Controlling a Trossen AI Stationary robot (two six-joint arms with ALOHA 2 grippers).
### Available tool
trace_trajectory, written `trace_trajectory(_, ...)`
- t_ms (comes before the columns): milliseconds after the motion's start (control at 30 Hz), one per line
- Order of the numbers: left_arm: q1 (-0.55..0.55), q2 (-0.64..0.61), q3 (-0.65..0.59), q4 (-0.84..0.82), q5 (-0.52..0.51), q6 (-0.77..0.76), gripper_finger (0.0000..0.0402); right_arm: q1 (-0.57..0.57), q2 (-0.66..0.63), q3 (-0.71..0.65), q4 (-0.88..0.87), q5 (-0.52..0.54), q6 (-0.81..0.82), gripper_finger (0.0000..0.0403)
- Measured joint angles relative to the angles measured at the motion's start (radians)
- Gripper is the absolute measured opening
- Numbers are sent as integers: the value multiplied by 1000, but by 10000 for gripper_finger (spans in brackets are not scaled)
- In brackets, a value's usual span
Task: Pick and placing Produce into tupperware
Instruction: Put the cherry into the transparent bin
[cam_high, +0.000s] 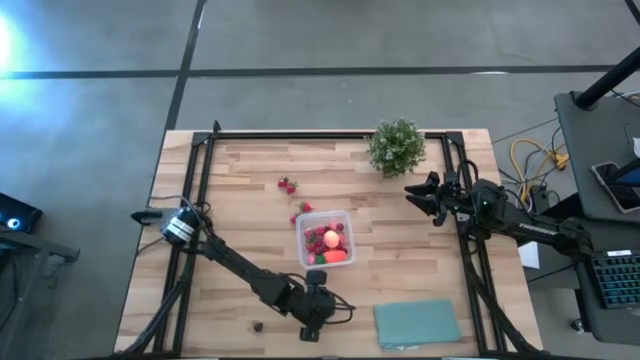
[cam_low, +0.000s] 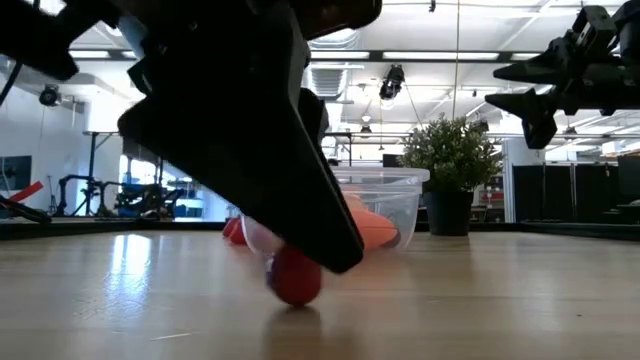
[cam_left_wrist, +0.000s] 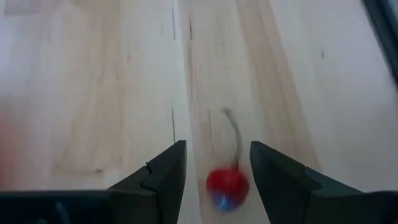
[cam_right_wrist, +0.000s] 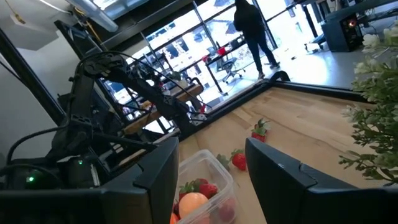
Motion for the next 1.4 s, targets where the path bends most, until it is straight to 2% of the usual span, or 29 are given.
trace_trajectory(200,0,-12,13,-125,-6,-1,163,0,0,0,-4,0,0,178)
trace_trajectory(700,-1,-22,-6,-109,-6,2,163,0,0,0,-9,0,0,178)
trace_trajectory(900,-1,-22,-15,-35,-6,106,163,0,0,0,-9,0,0,178)
trace_trajectory(1233,0,-22,-23,-41,-6,111,163,0,0,0,-9,0,0,178)
trace_trajectory(1400,1,-22,-23,-41,-5,113,138,0,0,0,-9,0,0,178)
